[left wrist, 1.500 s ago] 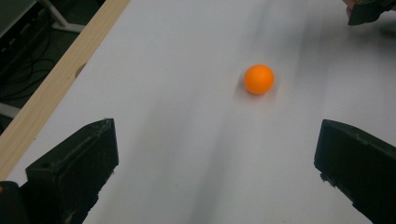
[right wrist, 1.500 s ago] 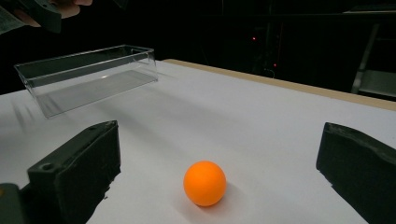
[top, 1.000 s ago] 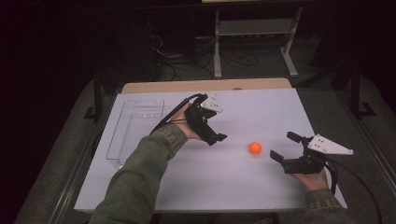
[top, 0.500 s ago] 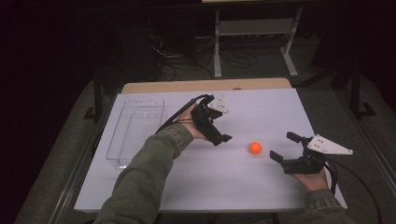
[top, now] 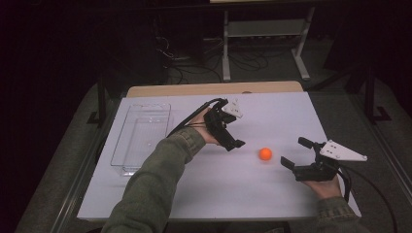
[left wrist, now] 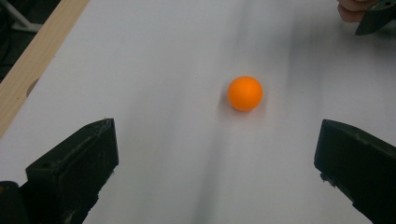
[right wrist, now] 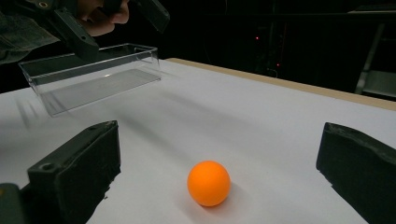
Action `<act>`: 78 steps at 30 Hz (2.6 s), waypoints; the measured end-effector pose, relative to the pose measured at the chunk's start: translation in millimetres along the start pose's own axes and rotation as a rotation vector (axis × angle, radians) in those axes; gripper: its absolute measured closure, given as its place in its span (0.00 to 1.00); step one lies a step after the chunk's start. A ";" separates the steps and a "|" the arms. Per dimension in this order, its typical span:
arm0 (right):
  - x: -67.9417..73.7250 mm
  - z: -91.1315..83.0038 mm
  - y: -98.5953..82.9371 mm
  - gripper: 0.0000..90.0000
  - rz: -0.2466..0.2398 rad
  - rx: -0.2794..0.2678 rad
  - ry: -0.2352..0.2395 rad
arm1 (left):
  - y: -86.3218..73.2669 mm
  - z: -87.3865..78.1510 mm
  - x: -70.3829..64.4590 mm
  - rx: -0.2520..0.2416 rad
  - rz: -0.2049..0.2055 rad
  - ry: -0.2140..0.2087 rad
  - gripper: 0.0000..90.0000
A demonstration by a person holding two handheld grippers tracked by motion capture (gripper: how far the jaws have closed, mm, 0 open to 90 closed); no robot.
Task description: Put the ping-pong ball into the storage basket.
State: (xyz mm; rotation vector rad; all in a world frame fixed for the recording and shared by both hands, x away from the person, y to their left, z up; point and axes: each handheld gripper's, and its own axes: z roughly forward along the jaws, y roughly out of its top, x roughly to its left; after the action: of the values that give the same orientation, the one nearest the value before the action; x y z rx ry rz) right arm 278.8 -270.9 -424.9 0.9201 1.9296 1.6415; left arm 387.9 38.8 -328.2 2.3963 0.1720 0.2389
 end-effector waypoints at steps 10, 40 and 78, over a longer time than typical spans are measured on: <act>0.4 -0.1 0.2 0.00 -0.002 -0.002 0.000 | 2.4 11.5 0.6 0.008 0.003 -0.017 0.00; 1.0 -0.2 0.5 0.00 0.006 -0.010 -0.001 | 9.2 40.4 -0.3 0.024 0.007 -0.056 0.00; 0.4 -1.4 1.2 0.00 -0.001 -0.017 -0.002 | 19.5 89.2 -12.1 0.061 0.043 -0.127 0.00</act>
State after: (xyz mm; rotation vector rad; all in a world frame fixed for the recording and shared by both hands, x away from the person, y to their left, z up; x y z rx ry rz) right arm 277.7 -271.4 -423.4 0.9136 1.9117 1.6525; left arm 396.7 -35.6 -381.7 2.4683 0.0693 0.1021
